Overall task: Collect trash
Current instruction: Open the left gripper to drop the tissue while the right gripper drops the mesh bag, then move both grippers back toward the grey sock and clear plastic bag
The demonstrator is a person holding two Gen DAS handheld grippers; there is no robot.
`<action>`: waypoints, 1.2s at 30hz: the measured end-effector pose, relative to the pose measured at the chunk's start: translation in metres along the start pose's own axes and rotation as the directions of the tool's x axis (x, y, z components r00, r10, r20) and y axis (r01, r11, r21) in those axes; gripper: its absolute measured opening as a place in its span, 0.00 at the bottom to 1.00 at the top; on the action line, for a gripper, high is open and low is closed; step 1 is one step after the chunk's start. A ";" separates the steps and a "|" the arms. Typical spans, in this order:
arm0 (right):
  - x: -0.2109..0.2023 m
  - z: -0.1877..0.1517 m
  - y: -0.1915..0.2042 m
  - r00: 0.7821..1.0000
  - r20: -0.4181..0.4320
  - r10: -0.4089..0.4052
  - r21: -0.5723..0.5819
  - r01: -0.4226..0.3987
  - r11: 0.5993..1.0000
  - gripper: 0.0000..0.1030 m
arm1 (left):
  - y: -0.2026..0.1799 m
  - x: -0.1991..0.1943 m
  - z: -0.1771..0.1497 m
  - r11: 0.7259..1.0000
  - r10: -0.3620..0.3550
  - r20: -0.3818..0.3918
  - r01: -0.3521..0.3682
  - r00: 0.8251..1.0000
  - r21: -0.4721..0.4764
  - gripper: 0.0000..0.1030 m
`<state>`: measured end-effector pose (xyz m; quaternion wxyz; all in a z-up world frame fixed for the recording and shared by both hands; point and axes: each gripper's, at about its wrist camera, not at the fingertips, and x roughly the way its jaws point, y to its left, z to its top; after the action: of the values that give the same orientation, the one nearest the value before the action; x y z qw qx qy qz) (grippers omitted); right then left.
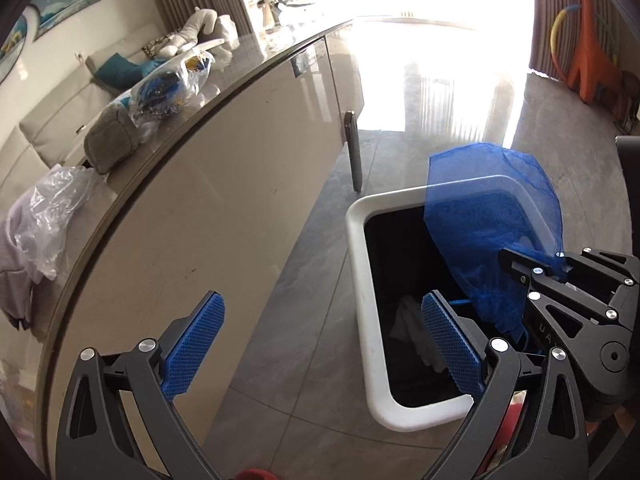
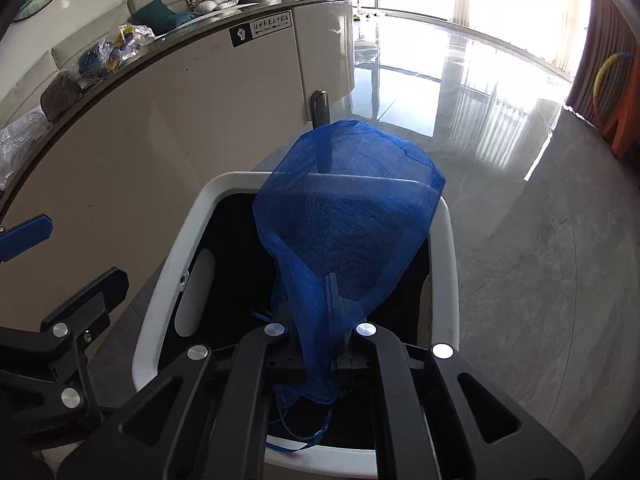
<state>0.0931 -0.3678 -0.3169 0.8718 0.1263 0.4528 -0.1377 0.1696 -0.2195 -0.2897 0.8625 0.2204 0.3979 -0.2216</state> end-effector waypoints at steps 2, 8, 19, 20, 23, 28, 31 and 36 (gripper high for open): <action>0.011 -0.003 0.003 0.998 -0.062 -0.007 -0.010 0.007 1.000 0.42 | 0.009 -0.004 0.000 1.000 -0.004 0.010 0.004 1.000 -0.015 0.95; 0.015 -0.011 0.024 0.983 -0.027 -0.183 -0.139 0.177 0.974 0.95 | 0.029 -0.016 -0.002 0.998 0.001 0.040 0.001 0.999 -0.060 0.95; -0.026 -0.001 0.045 0.984 0.137 -0.115 -0.183 0.139 0.973 0.95 | 0.061 -0.031 -0.009 0.990 0.057 0.087 -0.045 0.995 -0.134 0.95; -0.029 0.004 0.049 0.983 0.149 -0.107 -0.188 0.134 0.973 0.95 | 0.066 -0.034 -0.009 0.988 0.076 0.100 -0.062 0.992 -0.141 0.95; -0.049 0.012 0.060 0.977 0.202 -0.072 -0.202 0.113 0.973 0.95 | 0.076 -0.051 -0.007 0.980 0.134 0.153 -0.108 0.979 -0.168 0.95; -0.079 0.031 0.080 0.960 0.279 0.010 -0.216 0.053 0.975 0.95 | 0.101 -0.093 -0.006 0.960 0.232 0.285 -0.172 0.930 -0.219 0.95; -0.093 0.043 0.094 0.951 0.304 0.064 -0.222 0.006 0.975 0.95 | 0.118 -0.106 -0.002 0.938 0.308 0.306 -0.235 0.901 -0.253 0.95; -0.106 0.059 0.123 0.932 0.336 0.134 -0.261 -0.044 0.964 0.95 | 0.151 -0.105 -0.004 0.903 0.379 0.269 -0.290 0.885 -0.318 0.95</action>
<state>0.1227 -0.2608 -0.1846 0.9528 0.0098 0.2975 -0.0600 0.1896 -0.0740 -0.1793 0.9631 0.1277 0.2324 -0.0455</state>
